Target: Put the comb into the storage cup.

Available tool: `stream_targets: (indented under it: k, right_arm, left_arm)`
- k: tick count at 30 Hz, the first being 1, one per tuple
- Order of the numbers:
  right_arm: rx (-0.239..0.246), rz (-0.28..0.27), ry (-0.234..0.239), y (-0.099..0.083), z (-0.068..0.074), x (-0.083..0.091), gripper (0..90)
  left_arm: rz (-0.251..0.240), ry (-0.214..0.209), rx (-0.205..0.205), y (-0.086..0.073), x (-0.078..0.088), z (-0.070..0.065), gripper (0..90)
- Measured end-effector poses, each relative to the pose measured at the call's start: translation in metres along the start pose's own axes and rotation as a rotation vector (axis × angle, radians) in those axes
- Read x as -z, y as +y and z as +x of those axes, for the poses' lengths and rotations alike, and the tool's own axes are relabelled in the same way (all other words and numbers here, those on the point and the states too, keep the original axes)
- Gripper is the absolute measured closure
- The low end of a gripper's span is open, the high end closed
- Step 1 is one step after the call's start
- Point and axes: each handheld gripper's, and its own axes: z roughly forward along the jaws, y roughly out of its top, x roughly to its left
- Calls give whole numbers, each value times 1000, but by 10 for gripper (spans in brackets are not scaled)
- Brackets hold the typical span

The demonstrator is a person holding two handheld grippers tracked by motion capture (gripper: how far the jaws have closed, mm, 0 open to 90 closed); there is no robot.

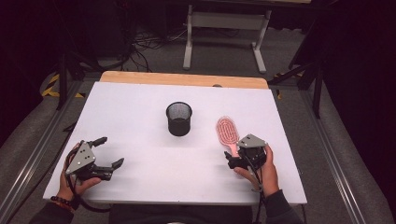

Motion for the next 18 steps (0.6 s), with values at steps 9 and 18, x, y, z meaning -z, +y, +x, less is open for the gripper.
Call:
stream_targets:
  k: [9,18]
  right_arm:
    - [-178,114,-9,3,-11,-18,134]
    - [-239,217,14,4,-14,-32,252]
  left_arm:
    - [6,-3,3,0,-1,0,66]
    - [-2,-3,49,-2,0,4,68]
